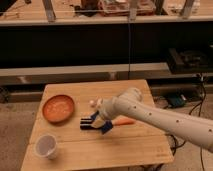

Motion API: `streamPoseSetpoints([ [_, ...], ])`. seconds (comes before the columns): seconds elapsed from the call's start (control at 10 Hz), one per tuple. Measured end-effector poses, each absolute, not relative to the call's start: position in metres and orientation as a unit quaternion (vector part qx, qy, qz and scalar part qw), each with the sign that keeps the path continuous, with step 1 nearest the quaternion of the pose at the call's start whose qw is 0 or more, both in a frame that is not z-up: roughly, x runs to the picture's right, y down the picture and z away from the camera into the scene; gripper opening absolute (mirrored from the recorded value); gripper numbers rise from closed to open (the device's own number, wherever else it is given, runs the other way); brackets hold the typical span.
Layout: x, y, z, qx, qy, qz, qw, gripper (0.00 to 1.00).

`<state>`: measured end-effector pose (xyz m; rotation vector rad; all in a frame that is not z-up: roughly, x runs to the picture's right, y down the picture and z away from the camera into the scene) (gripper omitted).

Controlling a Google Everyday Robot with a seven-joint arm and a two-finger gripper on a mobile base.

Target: Place the white sponge in the ceramic bowl

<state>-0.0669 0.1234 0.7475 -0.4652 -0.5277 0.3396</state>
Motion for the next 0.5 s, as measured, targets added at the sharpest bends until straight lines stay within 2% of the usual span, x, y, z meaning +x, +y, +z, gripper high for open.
streamPoseSetpoints([
  [0.5, -0.099, 0.092, 0.757, -0.221, -0.262, 0.166, 0.925, 0.00],
])
